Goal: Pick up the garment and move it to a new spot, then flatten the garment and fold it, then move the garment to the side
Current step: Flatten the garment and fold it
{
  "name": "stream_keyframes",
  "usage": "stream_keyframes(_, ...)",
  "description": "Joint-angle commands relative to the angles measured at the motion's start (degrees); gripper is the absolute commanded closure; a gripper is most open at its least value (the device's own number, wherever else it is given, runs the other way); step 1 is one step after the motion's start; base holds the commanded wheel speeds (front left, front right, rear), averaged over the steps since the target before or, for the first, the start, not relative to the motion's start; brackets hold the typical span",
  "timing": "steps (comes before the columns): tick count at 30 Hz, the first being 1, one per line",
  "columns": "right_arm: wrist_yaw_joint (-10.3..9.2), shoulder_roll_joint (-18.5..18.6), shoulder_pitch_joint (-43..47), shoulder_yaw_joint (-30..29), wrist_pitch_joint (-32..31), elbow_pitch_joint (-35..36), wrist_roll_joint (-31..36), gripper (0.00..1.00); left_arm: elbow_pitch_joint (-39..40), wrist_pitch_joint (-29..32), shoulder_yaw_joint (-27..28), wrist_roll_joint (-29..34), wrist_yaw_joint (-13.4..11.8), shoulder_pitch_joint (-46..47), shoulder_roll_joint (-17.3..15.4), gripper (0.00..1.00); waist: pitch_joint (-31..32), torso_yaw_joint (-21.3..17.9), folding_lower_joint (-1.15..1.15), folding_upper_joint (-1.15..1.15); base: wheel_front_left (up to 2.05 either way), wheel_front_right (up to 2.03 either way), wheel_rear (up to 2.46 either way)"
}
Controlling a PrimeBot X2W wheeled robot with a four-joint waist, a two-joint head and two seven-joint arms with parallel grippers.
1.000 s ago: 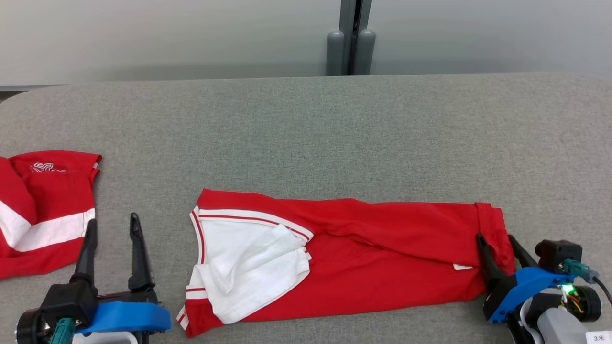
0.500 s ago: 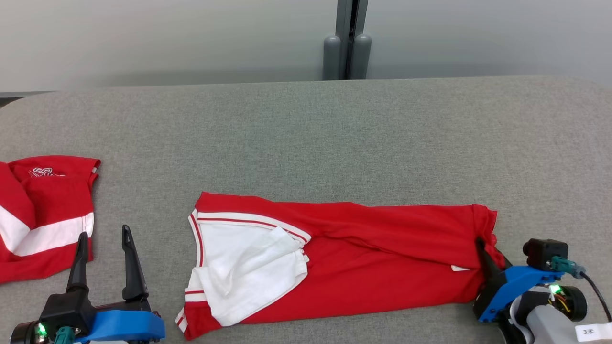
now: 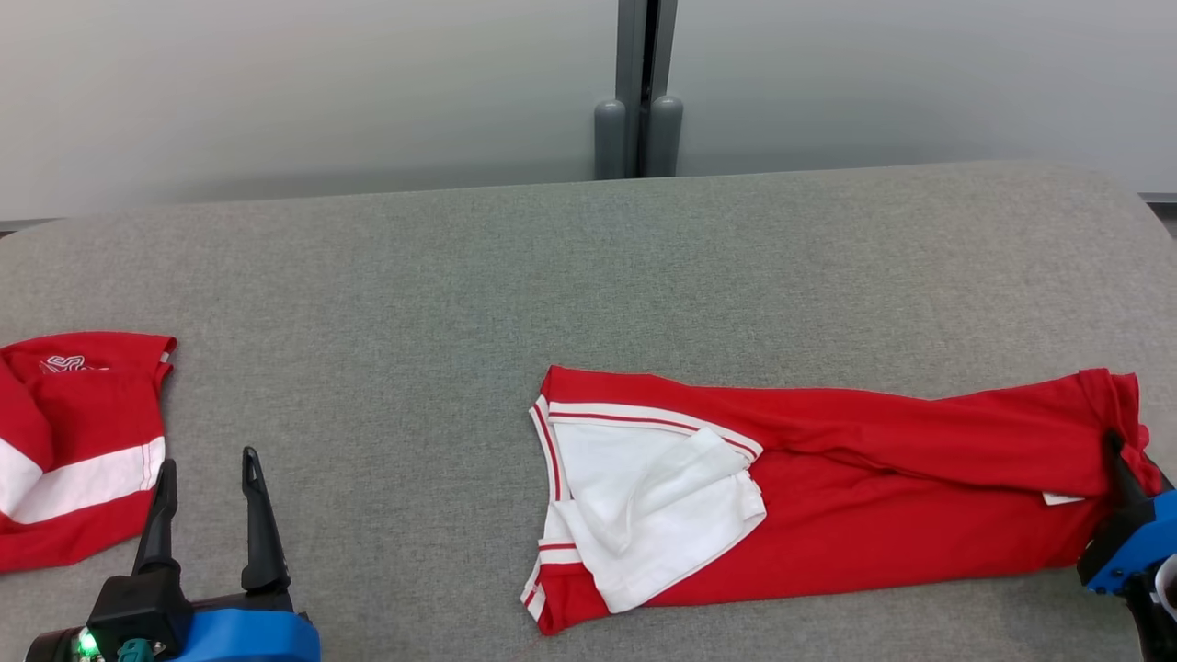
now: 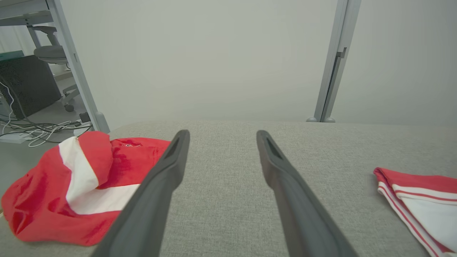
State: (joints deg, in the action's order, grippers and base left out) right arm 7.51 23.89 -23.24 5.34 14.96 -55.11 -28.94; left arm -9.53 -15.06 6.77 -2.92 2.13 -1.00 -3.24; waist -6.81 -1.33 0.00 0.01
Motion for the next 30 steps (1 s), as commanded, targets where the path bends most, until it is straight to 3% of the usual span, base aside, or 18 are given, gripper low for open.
stream_keyframes(1,-0.03,0.04,0.54,-0.26,0.31,1.27,0.6,1.0,0.02,-0.16,0.46,0.37,0.28,-0.78,0.06,0.0,0.26,-0.39,0.0,-0.01,0.0,0.0,0.0)
stream_keyframes(7,-0.01,-4.78,1.53,0.78,0.31,7.01,0.03,1.0,-0.16,-0.15,0.68,0.39,0.27,-1.25,0.2,0.0,0.86,-0.94,0.0,-0.01,0.0,0.0,0.0)
stream_keyframes(15,-0.01,-12.51,2.58,9.03,0.33,15.01,0.46,1.0,-0.54,-0.15,-0.16,0.36,0.55,-1.18,0.27,0.0,1.29,-0.6,0.0,-0.01,0.0,0.0,0.0)
stream_keyframes(30,-0.01,-20.5,-2.32,22.64,-0.87,17.29,-2.55,1.0,-1.93,-0.15,-2.82,-0.78,0.44,1.53,0.35,0.0,-0.09,2.7,0.0,-0.01,0.0,0.0,0.0)
